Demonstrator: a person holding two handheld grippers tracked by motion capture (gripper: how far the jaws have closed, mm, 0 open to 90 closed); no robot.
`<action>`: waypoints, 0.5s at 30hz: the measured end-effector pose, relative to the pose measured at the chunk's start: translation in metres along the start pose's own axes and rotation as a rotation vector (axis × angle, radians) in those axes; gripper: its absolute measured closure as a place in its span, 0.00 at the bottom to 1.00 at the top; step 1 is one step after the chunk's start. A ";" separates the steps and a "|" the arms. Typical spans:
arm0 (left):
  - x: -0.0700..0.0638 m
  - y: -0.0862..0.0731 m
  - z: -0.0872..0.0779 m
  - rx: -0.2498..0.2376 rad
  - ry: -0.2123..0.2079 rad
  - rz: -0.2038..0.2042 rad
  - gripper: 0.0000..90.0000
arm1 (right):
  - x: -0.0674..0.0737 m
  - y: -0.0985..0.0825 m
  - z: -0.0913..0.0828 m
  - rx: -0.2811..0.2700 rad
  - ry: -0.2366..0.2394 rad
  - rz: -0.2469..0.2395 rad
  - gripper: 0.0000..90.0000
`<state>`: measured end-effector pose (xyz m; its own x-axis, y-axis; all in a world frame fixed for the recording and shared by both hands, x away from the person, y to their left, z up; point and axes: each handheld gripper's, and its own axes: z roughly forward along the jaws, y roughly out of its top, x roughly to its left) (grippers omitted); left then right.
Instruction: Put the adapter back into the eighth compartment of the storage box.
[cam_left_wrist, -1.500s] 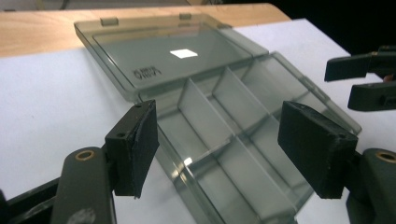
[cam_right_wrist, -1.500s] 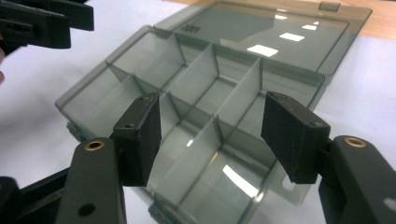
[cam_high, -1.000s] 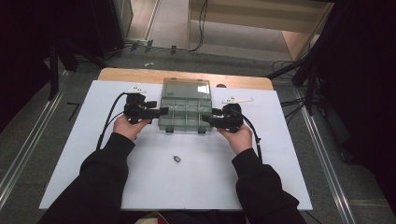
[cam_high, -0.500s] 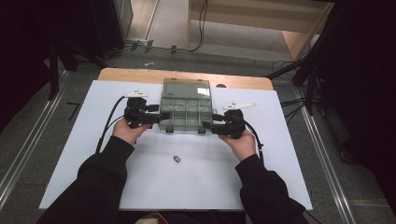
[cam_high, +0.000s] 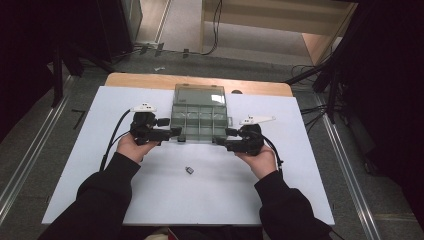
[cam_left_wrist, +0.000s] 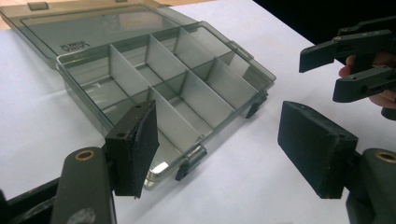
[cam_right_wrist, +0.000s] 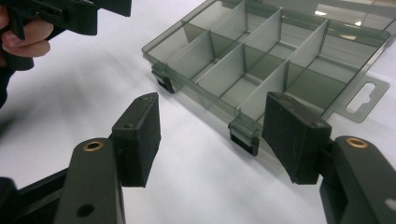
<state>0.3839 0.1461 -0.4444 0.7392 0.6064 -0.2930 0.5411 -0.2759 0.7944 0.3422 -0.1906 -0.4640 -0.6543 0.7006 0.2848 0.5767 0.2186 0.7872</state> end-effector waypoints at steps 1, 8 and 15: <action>-0.001 -0.001 0.000 -0.001 0.000 -0.001 0.33 | 0.001 -0.001 -0.001 0.004 0.000 -0.006 0.40; -0.007 -0.006 -0.004 0.008 -0.015 0.003 0.33 | 0.005 -0.005 -0.006 0.005 0.011 -0.009 0.40; -0.013 -0.011 -0.008 0.017 -0.028 0.023 0.33 | 0.009 -0.010 -0.009 0.009 0.012 -0.011 0.40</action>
<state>0.3648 0.1469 -0.4453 0.7626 0.5783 -0.2900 0.5304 -0.3023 0.7920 0.3260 -0.1929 -0.4642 -0.6661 0.6902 0.2827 0.5737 0.2319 0.7855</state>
